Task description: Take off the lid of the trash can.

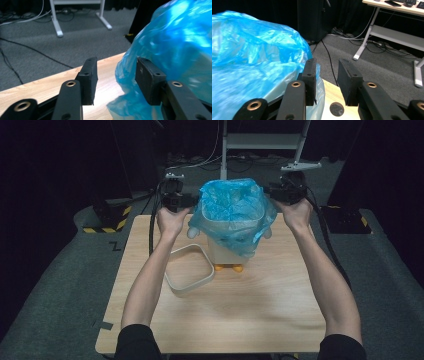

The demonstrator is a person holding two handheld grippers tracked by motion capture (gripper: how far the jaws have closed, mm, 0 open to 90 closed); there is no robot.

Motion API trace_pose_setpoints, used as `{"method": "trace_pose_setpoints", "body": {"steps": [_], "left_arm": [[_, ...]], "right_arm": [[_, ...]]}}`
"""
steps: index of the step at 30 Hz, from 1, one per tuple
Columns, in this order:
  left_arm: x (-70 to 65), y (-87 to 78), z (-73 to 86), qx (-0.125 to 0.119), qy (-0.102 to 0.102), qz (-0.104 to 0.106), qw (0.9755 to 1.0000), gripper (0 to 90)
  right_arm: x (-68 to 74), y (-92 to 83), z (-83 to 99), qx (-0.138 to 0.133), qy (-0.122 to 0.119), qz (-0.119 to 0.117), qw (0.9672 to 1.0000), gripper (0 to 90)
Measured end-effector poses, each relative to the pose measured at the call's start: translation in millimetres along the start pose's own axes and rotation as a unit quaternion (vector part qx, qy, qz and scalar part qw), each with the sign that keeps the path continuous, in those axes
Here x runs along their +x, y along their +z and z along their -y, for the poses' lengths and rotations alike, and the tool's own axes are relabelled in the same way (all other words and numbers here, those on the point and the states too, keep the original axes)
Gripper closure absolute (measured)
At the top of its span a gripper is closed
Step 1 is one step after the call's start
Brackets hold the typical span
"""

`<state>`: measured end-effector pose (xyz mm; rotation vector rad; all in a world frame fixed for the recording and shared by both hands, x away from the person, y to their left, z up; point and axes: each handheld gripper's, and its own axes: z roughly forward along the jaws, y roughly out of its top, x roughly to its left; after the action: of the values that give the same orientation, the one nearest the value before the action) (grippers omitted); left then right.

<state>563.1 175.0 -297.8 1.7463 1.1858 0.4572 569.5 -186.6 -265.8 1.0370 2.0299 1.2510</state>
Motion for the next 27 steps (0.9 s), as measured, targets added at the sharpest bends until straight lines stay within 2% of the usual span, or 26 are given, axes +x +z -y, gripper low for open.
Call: {"method": "trace_pose_setpoints", "body": {"steps": [7,12,18,22,25,27], "left_arm": [[-3.0,-19.9,2.5,-0.029,0.008,0.022,0.9993,45.5],[-8.2,-29.5,0.7,-0.043,0.028,0.013,0.9986,44.5],[-8.4,-24.5,-4.6,-0.047,0.023,0.017,0.9985,46.3],[-6.1,-10.4,-9.1,-0.044,0.003,0.023,0.9987,53.7],[-3.5,2.4,-9.8,-0.026,-0.008,0.029,0.9992,64.2],[-1.0,7.7,-9.0,-0.024,-0.017,0.035,0.9990,73.7]], "right_arm": [[2.7,-15.6,5.5,0.002,0.002,-0.010,0.9999,66.9],[7.6,-21.9,9.2,0.005,-0.001,-0.017,0.9998,67.3],[11.6,-21.0,13.3,0.012,-0.007,-0.026,0.9996,67.8],[13.5,-18.7,17.7,0.018,-0.006,-0.032,0.9993,68.3],[15.4,-18.7,20.3,0.025,-0.008,-0.034,0.9991,68.5],[17.2,-19.5,20.6,0.027,-0.018,-0.033,0.9989,69.0]]}}
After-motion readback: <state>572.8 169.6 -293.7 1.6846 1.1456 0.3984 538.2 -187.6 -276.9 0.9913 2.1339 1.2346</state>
